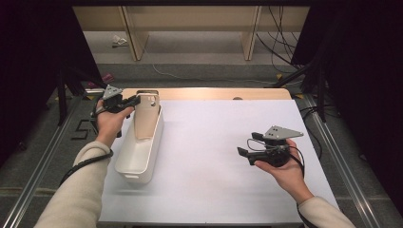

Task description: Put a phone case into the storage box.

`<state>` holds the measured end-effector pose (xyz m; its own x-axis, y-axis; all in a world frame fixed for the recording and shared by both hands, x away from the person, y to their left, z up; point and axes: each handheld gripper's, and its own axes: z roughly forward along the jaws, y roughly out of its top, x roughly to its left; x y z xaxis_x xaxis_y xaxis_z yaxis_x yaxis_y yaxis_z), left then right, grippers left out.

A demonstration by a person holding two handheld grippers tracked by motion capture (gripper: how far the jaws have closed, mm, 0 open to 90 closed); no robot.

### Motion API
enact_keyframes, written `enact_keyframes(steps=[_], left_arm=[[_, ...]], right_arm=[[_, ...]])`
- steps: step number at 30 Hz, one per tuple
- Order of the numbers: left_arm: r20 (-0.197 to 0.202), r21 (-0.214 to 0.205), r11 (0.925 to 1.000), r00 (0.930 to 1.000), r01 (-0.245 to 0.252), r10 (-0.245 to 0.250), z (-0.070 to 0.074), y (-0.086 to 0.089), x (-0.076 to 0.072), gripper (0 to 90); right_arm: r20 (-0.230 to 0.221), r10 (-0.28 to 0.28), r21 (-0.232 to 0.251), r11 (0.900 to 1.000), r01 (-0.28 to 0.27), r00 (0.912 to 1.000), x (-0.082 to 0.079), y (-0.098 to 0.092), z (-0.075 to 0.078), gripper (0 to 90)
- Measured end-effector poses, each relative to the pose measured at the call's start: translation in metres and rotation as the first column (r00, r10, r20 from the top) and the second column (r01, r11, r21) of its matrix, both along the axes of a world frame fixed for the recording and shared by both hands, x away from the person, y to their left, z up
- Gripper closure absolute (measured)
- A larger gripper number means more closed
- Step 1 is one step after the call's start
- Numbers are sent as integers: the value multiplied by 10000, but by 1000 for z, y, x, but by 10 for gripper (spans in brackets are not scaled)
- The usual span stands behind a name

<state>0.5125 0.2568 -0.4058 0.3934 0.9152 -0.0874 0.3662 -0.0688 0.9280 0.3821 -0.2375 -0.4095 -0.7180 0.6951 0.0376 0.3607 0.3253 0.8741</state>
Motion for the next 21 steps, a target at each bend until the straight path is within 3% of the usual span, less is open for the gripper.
enact_keyframes(steps=[11, 21], left_arm=[[-88, 353, 9993, 9998, -154, 157, -2, -1, 3, 768], [-142, 794, 9954, 9984, -542, 555, 0, -1, 4, 648]], right_arm=[[-15, 16, 32, 10000, -16, 10000, 0, 0, 0, 205], [-15, 4, 35, 10000, -4, 10000, 1, 0, 0, 205]])
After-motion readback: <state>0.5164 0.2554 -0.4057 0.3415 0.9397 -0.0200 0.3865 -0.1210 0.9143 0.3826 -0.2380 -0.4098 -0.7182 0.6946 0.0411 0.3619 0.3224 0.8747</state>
